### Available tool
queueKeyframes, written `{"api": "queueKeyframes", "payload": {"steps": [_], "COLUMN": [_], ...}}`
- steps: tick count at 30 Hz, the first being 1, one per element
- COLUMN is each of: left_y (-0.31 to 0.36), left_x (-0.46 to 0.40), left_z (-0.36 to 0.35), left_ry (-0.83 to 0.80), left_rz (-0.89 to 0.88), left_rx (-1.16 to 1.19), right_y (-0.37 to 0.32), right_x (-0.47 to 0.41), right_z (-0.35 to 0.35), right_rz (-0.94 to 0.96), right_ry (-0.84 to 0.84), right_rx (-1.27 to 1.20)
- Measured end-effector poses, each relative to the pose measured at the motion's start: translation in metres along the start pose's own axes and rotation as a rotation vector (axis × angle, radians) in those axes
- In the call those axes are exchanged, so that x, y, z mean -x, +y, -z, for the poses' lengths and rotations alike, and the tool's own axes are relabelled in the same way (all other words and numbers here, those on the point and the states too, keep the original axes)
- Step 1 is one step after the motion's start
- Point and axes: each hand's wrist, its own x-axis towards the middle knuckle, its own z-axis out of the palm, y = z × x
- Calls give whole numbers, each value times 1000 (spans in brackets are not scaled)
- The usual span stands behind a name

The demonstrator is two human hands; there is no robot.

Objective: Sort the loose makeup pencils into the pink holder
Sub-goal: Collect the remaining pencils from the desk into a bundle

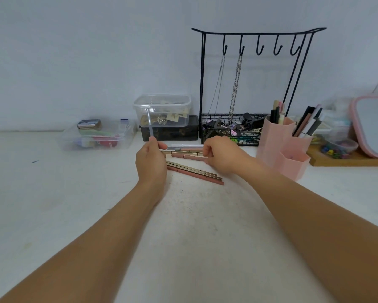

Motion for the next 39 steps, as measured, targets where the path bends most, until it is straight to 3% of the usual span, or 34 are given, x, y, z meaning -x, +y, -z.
{"api": "queueKeyframes", "payload": {"steps": [5,10,13,16,19,24,29,34,39], "left_y": [1,0,1,0,-1,-1,1,-4,-3], "left_x": [2,4,9,12,11,8,9,5,5], "left_z": [0,-2,-3,-4,-5,-3,-2,-2,-3], "left_ry": [-34,-147,-222,-277,-204,-107,-150,-154,-185], "left_rz": [3,-39,-85,-129,-106,-105,-75,-79,-72], "left_rx": [18,61,89,76,28,44,96,32,64], "right_y": [-3,-20,-36,-50,-50,1,32,25,18], "right_x": [-1,4,7,12,13,-2,-6,-26,-31], "right_z": [14,26,22,9,2,1,-13,-13,-14], "right_rz": [26,-69,-13,26,39,42,36,25,-32], "right_ry": [-47,-110,-135,-148,-130,244,65,7,23], "right_rx": [-98,-874,-1018,-993,-919,-253,-104,139,72]}}
